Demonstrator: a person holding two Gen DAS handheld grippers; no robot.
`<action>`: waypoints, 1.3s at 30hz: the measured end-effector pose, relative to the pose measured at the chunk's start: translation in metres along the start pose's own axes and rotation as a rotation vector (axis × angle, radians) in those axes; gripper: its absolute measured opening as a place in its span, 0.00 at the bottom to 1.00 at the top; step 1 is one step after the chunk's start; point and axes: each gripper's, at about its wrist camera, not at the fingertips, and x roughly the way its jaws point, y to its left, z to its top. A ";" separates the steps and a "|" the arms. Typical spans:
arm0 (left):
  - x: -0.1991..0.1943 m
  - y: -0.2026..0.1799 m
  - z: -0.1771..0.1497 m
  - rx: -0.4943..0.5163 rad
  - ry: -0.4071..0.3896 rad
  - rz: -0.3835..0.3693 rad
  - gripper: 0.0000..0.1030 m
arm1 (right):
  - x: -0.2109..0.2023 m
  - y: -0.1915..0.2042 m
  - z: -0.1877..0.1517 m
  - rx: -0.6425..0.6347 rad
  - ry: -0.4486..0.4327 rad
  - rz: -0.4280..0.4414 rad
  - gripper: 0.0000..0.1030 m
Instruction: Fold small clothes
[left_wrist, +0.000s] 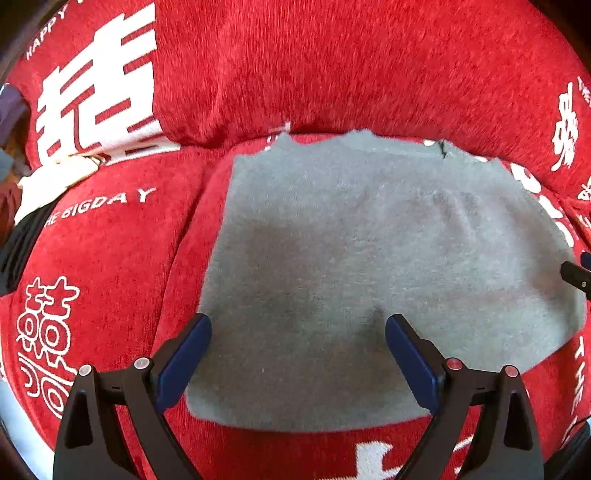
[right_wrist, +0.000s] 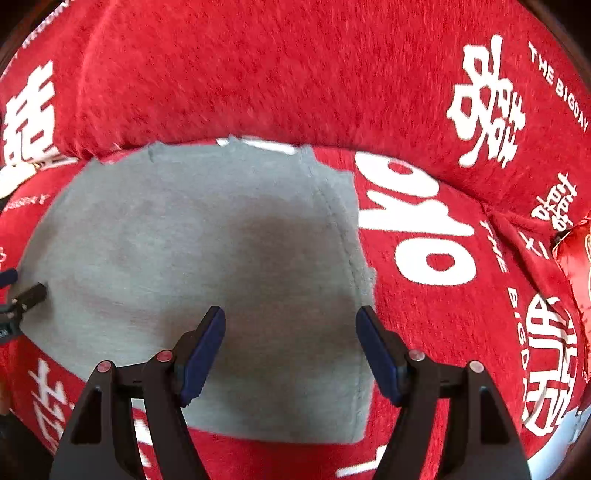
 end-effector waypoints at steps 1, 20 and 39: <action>-0.003 0.000 0.000 -0.004 -0.008 -0.008 0.93 | -0.004 0.006 0.000 -0.005 -0.010 0.008 0.74; 0.010 0.060 -0.012 -0.084 0.049 -0.034 0.93 | 0.022 0.008 -0.021 0.017 0.026 0.051 0.78; 0.102 0.008 0.108 -0.099 0.108 -0.044 0.93 | 0.099 0.015 0.074 0.060 0.092 0.006 0.78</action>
